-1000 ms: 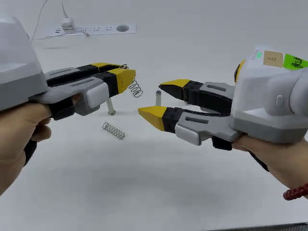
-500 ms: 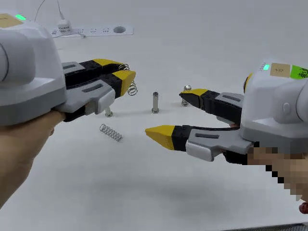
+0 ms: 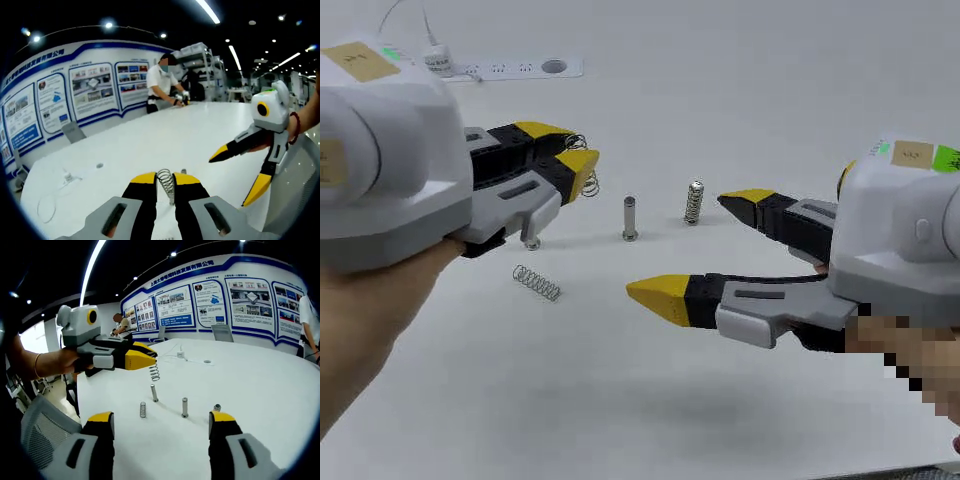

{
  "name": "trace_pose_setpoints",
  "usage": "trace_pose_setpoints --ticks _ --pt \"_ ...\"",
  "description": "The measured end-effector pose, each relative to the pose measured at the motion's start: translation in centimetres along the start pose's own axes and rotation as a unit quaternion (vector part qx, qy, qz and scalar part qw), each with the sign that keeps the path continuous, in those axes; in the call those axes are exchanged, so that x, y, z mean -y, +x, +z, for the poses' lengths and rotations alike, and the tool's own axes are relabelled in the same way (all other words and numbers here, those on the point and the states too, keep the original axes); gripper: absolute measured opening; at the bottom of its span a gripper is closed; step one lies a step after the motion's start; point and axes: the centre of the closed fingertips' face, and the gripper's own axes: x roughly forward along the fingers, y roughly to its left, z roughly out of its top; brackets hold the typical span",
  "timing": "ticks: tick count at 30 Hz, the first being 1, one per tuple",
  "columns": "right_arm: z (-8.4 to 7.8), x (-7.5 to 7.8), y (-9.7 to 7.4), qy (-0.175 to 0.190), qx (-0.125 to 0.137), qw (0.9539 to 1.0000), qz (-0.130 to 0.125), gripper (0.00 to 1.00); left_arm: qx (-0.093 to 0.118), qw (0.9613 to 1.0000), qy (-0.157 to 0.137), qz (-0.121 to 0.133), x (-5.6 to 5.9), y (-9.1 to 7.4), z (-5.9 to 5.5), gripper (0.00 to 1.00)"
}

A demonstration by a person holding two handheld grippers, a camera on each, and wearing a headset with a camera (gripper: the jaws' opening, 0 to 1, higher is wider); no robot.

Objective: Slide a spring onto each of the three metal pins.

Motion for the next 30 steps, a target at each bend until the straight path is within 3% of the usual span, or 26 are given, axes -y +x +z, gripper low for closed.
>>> trace_pose_setpoints --ticks 11,19,30 --pt "-1.1 1.4 -1.4 0.016 -0.006 0.9996 -0.021 0.8 -0.001 0.9992 0.037 -0.013 0.5 2.5 -0.4 0.12" --pt "-1.8 2.5 -2.1 0.025 -0.011 0.9989 -0.038 0.8 -0.007 0.9986 0.049 -0.017 0.6 4.1 -1.6 0.12" --pt "-1.8 3.1 -2.3 0.046 -0.002 0.9977 -0.05 0.79 -0.007 0.9971 0.076 -0.001 0.4 5.5 -2.9 0.12"
